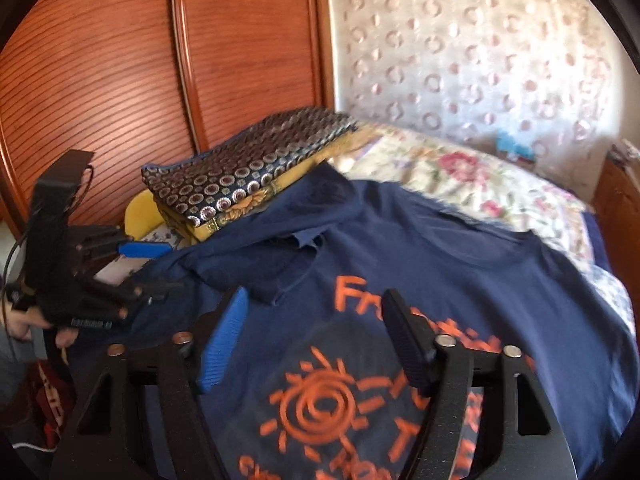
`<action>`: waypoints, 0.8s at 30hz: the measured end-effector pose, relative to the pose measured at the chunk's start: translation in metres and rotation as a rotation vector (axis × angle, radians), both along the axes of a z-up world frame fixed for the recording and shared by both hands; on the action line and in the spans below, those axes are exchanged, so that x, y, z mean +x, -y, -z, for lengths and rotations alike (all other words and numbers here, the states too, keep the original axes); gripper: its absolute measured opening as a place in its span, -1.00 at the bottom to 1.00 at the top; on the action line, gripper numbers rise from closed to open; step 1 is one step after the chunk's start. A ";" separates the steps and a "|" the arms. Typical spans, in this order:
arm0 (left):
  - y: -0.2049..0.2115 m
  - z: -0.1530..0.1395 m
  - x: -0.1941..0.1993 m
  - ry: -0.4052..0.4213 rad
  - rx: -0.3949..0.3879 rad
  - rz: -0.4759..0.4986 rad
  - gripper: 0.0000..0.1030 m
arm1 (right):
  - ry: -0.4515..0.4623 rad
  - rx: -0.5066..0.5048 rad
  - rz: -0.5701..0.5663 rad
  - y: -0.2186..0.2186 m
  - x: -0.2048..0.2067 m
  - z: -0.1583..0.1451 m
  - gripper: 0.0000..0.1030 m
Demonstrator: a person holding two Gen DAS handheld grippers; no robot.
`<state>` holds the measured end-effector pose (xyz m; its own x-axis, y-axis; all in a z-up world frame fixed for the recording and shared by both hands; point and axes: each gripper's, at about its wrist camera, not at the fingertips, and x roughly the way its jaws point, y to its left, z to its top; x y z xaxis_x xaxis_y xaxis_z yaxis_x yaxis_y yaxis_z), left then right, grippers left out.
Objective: Fold small clothes
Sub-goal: 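Fold the held side over toward the shirt's center, then open the left gripper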
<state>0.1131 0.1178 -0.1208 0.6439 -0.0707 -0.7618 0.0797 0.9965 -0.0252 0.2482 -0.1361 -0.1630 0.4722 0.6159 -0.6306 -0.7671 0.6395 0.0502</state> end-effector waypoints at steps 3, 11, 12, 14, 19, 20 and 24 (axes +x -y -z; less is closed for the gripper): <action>-0.001 0.005 0.002 -0.014 -0.002 -0.002 0.16 | -0.058 0.003 -0.001 -0.017 0.023 0.010 -0.16; -0.006 0.005 0.000 -0.013 -0.022 -0.001 0.16 | -0.186 0.029 -0.033 -0.054 0.061 0.025 -0.27; -0.007 0.005 0.000 -0.013 -0.024 -0.001 0.16 | -0.186 0.021 -0.033 -0.058 0.062 0.025 -0.27; -0.007 0.005 -0.001 -0.012 -0.024 -0.001 0.16 | -0.191 -0.006 -0.027 -0.067 0.065 0.028 -0.29; -0.007 0.006 -0.001 -0.010 -0.025 -0.001 0.16 | -0.190 -0.096 -0.012 -0.080 0.070 0.038 -0.85; -0.007 0.006 -0.002 -0.009 -0.024 -0.001 0.16 | -0.191 -0.093 -0.019 -0.079 0.070 0.036 -0.92; -0.006 0.005 -0.002 -0.008 -0.022 -0.002 0.17 | -0.120 -0.059 0.003 -0.066 0.071 0.011 -0.95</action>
<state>0.1111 0.1242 -0.1262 0.6378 -0.0866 -0.7653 0.0775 0.9958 -0.0481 0.3190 -0.0700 -0.1742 0.3927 0.5747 -0.7180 -0.7560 0.6463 0.1037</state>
